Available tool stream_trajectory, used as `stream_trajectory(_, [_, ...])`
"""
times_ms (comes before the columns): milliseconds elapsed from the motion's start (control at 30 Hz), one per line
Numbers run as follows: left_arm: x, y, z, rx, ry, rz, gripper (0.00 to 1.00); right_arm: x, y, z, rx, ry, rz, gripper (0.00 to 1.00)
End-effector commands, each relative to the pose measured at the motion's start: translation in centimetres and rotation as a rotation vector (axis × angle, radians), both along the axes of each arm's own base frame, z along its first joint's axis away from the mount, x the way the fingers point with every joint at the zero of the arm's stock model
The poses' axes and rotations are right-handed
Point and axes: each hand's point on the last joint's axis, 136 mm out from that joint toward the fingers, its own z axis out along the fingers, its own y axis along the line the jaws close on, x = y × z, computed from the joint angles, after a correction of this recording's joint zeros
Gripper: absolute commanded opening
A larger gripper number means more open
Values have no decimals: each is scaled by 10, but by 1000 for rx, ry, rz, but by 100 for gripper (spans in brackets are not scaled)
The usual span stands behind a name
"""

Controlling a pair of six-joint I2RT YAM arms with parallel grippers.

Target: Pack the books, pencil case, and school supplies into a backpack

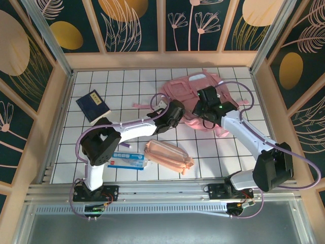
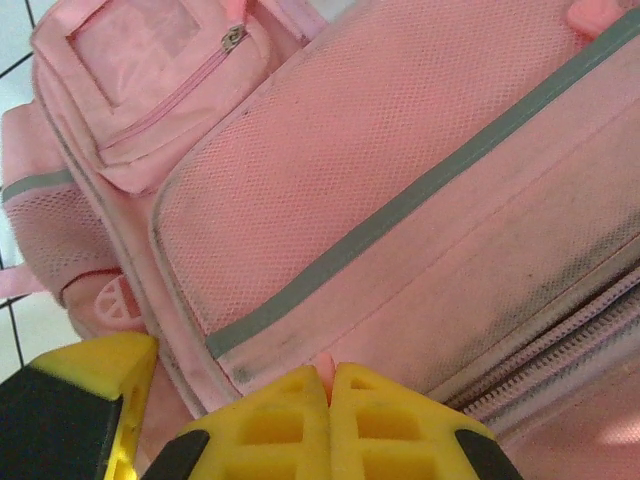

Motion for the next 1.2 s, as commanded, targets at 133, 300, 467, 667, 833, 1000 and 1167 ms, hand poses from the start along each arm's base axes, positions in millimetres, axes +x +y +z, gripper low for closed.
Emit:
stream_trajectory(133, [-16,6,23,-54,-14,118,0,-1,22,36,170,-63,57,0])
stream_trajectory(300, [-7,18,20,-36,-13,156,0,-33,12,44,145,-70,131,0])
stream_trajectory(467, [-1,6,21,-49,1,145,0,-55,19,31,122,-53,194,0])
stream_trajectory(667, [1,-4,24,-80,26,141,0,-57,53,36,199,-70,228,0])
stream_trajectory(833, [-4,-12,30,-114,24,126,0,-38,64,35,228,-86,126,0])
stream_trajectory(1000, [-15,-8,30,-133,17,113,13,-15,56,41,232,-129,46,0])
stream_trajectory(1167, [-4,57,20,-62,-108,146,62,-16,44,51,217,-152,79,0])
